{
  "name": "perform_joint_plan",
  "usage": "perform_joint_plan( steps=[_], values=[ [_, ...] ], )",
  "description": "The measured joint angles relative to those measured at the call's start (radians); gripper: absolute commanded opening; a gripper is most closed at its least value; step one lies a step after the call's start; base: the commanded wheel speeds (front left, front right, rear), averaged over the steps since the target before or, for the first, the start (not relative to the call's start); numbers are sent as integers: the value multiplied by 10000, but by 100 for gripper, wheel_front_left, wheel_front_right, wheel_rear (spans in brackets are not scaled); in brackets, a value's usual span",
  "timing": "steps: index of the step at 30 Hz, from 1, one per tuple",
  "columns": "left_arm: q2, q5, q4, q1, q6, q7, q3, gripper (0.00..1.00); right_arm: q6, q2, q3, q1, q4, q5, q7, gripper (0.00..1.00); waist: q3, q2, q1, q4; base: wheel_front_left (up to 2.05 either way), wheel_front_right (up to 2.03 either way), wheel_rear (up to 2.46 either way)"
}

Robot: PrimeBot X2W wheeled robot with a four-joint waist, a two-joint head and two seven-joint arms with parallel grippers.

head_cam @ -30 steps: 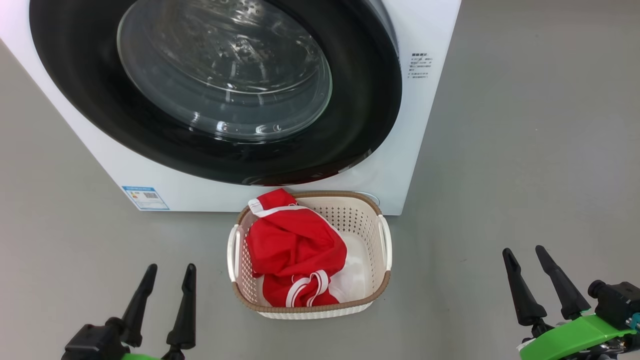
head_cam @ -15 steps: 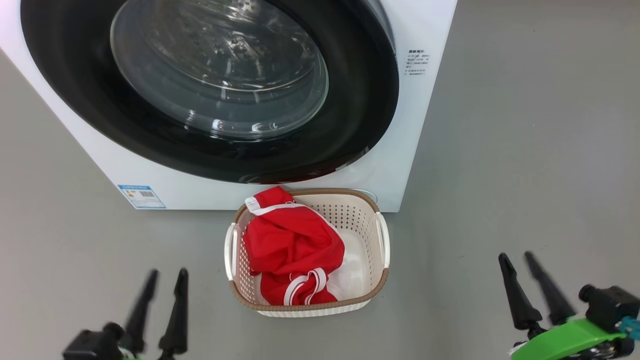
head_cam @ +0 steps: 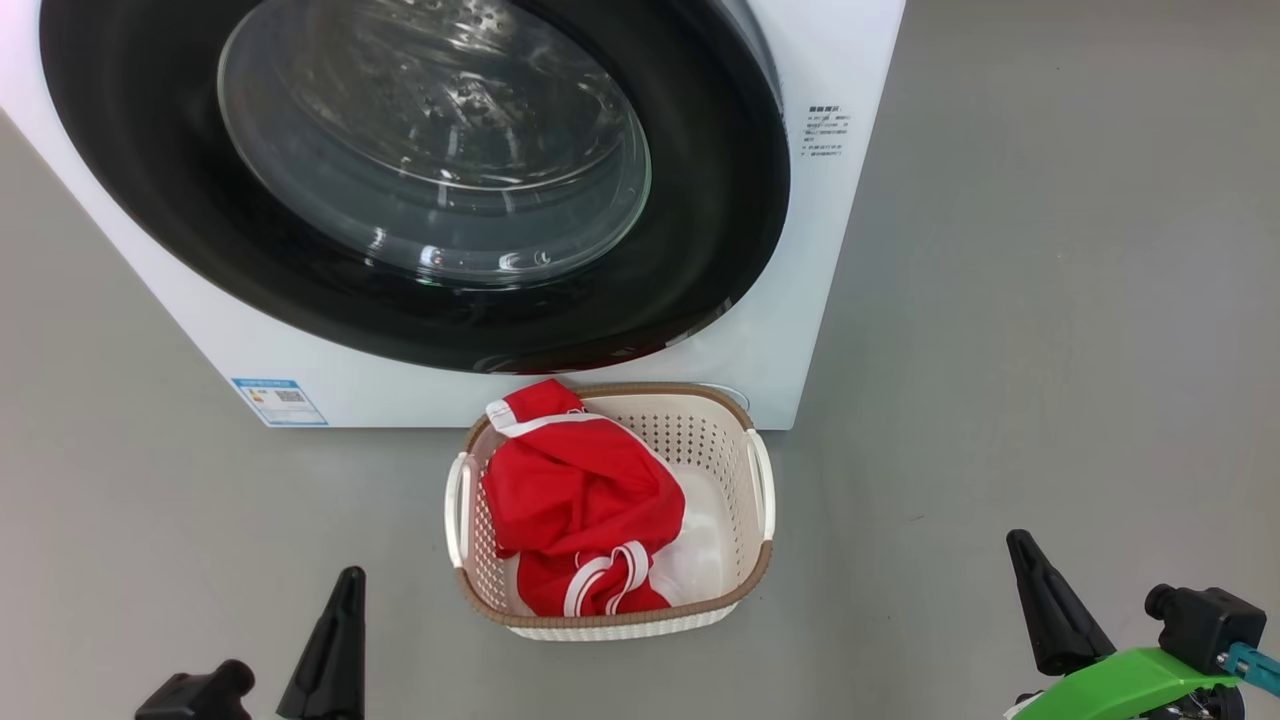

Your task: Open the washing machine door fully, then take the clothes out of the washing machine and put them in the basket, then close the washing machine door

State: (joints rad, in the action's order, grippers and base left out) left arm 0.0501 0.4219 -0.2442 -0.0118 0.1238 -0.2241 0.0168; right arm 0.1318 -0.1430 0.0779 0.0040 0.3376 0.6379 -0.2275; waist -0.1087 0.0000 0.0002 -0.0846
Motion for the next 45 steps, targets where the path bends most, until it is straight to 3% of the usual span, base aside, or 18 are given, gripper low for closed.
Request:
perform_joint_plan(
  steps=[45],
  values=[
    [33,4629,-115,-85,-2,1097,-140,0,0,301,-660,-87,-203,3724,1158,0,391,0,-1,318,0,0,0]
  ],
)
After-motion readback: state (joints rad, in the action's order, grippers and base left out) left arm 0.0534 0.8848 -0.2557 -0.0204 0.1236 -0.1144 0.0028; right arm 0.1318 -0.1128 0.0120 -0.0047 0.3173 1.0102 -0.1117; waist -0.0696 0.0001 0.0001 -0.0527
